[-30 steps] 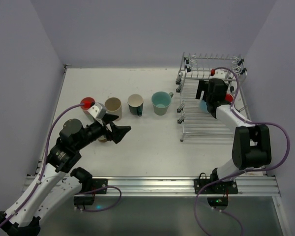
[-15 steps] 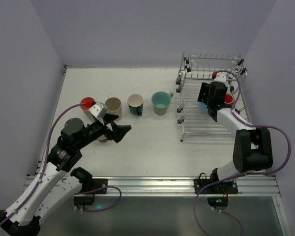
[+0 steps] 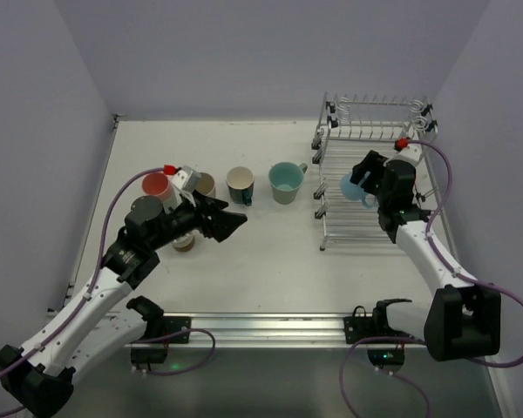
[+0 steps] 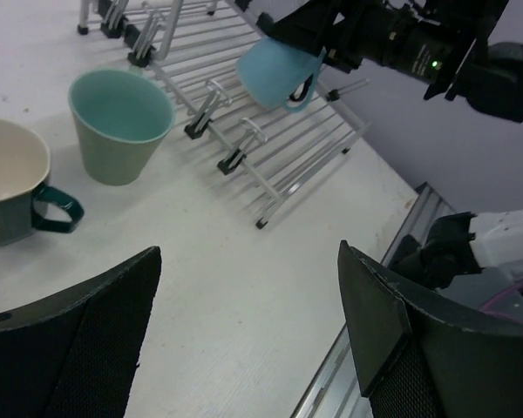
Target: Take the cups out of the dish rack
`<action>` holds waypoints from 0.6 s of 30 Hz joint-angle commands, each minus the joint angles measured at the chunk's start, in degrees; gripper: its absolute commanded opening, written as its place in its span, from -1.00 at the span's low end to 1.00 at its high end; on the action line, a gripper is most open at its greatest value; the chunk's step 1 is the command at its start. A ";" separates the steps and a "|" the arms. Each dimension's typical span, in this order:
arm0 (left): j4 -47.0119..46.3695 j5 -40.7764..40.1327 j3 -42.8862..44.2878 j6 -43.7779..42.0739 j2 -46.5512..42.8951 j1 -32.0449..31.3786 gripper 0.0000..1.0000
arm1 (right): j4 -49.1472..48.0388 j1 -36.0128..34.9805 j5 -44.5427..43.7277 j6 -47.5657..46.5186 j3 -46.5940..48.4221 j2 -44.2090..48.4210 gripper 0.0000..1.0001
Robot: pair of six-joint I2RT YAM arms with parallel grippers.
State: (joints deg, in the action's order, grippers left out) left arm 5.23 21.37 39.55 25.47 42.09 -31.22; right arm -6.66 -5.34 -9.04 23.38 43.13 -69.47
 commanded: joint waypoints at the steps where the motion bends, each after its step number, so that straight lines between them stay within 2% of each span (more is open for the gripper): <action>1: -14.78 5.79 -1.14 10.46 3.17 -1.20 0.69 | -4.60 -0.11 1.39 5.54 -0.07 4.43 -0.91; 3: -18.40 5.88 -1.58 13.36 6.77 -2.78 0.68 | -3.46 0.07 2.35 6.33 0.11 4.96 -0.91; 8: -24.47 0.61 2.19 15.04 17.30 -11.57 0.65 | -2.05 0.42 5.87 9.05 0.46 8.38 -0.91; 14: -35.90 -2.47 4.83 18.82 28.28 -13.25 0.60 | 0.32 0.42 8.69 10.98 1.07 15.59 -0.89; 18: -38.80 -0.72 11.93 20.49 37.53 -13.42 0.54 | 0.77 0.42 13.07 12.65 1.16 18.75 -0.89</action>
State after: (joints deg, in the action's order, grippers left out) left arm -24.99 20.80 45.10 43.35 75.05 -44.36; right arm -1.96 -5.17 -0.10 32.77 42.61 -53.78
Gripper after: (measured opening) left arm 0.776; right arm 0.747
